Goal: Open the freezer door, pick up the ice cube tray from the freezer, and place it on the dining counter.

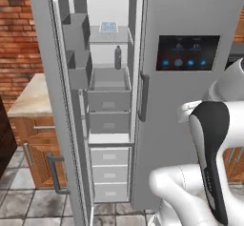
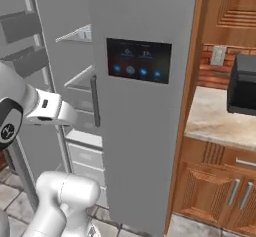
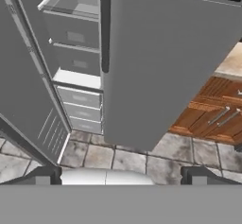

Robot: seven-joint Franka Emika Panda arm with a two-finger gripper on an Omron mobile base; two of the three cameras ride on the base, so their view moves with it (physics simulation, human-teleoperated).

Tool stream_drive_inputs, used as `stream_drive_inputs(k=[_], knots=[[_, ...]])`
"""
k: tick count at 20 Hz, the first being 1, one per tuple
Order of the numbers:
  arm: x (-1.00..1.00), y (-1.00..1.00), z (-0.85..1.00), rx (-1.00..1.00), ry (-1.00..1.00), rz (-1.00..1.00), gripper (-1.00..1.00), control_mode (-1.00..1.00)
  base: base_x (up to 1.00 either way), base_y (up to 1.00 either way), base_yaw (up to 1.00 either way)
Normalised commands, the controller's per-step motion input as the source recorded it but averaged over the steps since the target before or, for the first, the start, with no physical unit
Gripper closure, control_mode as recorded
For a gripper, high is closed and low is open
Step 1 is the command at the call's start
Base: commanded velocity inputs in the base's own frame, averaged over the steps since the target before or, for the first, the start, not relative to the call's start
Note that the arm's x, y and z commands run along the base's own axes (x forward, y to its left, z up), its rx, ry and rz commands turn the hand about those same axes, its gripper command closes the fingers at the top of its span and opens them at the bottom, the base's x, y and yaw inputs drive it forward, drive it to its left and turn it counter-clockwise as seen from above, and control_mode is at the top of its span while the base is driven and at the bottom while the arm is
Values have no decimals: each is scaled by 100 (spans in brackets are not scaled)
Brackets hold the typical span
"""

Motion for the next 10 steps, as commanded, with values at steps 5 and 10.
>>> stream_drive_inputs(k=[5, 10], knots=[[0, 0, 0, 0, 0, 0, -100, 100, 38, 0, 37], [0, 0, 0, 0, 0, 0, -100, 100, 57, 4, 13]])
